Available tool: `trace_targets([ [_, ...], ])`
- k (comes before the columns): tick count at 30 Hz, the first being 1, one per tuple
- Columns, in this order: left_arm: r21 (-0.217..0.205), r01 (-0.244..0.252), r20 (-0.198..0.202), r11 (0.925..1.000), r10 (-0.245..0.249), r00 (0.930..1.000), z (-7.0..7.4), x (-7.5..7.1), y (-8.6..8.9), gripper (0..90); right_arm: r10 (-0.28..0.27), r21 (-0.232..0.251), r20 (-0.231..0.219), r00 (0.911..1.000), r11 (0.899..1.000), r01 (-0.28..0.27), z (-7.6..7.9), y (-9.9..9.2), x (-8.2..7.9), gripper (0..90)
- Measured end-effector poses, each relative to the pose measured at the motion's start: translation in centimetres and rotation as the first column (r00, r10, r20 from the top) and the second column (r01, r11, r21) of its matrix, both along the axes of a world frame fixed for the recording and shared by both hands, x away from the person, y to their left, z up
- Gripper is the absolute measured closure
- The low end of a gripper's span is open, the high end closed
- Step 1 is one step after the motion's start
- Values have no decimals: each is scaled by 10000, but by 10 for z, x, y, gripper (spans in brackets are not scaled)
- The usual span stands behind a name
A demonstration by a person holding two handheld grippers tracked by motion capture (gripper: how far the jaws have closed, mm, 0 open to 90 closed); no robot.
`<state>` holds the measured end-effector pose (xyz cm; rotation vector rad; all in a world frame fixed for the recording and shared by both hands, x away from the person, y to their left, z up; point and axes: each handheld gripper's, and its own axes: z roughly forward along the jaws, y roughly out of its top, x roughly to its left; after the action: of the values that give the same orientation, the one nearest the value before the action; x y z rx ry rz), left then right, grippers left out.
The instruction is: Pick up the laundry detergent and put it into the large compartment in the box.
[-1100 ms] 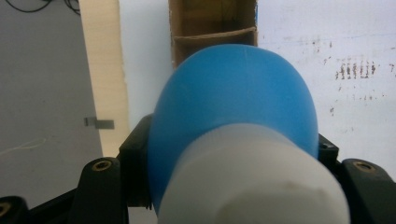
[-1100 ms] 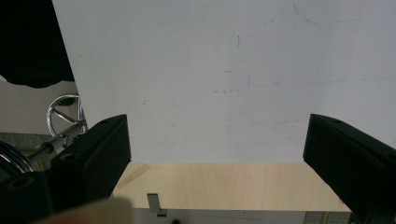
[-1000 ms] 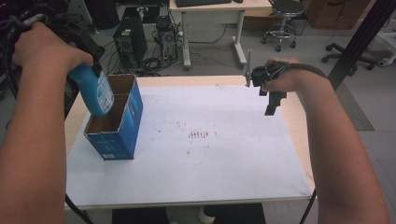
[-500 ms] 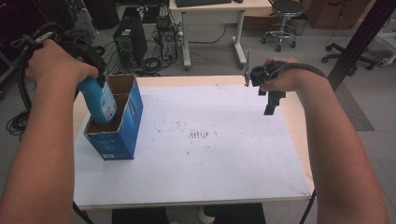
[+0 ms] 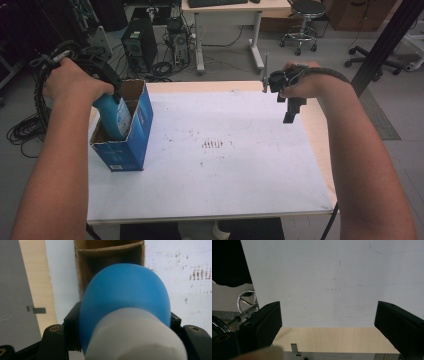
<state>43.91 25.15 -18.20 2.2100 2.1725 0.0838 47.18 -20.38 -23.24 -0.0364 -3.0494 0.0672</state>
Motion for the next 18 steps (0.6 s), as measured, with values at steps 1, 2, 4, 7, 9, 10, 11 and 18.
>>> trace_targets([
  [1,11,-39,-8,10000,39,10000,-3,0,0,377,16,-10,-2,10000,10000,-16,0,0,0,74],
  [2,42,-24,-48,10000,24,10000,-7,1,0,376,15,1,1,10000,10000,-15,0,0,0,74],
  [4,65,-45,-63,10000,45,10000,-11,1,1,376,22,-1,-6,10000,10000,-22,0,0,0,74],
  [7,200,-62,-144,9998,65,9999,-20,1,1,376,25,1,2,10000,10000,-25,0,1,0,74],
  [9,178,-40,-171,9998,44,9998,-27,1,2,377,22,-24,0,10000,10000,-22,-1,1,1,74],
  [10,170,4,-159,9999,-1,9999,-29,1,1,376,26,-37,-11,10000,10000,-26,-1,1,1,74],
  [11,155,51,-152,9999,-48,9999,-31,0,2,377,25,-24,-5,10000,10000,-25,-1,2,1,74],
  [18,28,90,-288,10000,-89,9995,-52,0,3,377,66,-22,-24,10000,10000,-66,-3,4,1,74],
])
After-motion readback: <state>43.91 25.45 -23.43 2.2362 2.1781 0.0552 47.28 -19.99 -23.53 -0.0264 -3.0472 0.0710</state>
